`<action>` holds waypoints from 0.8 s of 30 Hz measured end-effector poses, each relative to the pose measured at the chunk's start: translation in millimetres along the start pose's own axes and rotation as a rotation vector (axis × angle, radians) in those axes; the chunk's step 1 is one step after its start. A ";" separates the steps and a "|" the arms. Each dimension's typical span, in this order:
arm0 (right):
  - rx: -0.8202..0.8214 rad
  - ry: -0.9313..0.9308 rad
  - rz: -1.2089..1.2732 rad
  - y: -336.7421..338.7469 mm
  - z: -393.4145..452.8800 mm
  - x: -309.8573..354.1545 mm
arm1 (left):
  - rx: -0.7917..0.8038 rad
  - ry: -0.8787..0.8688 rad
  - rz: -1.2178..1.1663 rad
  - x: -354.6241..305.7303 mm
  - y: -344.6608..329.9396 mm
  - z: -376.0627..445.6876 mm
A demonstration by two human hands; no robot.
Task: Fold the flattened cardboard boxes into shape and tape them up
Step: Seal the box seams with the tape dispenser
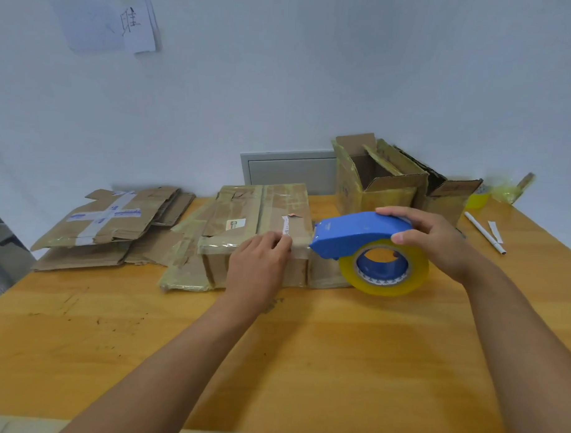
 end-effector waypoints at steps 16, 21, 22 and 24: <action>-0.043 -0.011 0.040 -10.4 -6.3 -24.7 | 0.004 0.076 0.023 -42.7 -3.5 10.1; -0.012 0.003 -0.007 -0.6 -8.6 -16.9 | -0.006 -0.002 -0.008 -30.9 -8.5 12.3; 0.002 0.005 -0.014 -1.8 -8.8 -16.2 | 0.000 -0.003 -0.011 -26.5 -9.3 11.4; 0.010 0.009 -0.008 -2.6 -10.3 -16.0 | 0.026 0.013 -0.009 -19.4 -11.2 10.8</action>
Point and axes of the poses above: each hand's wrist, its own z-axis towards the middle knuckle, its own y-axis out of the back of the hand, x = y × z, the point moved 2 cm from there along z, towards the middle knuckle, and after that the axes turned 11 degrees about y, right-handed, at the moved point
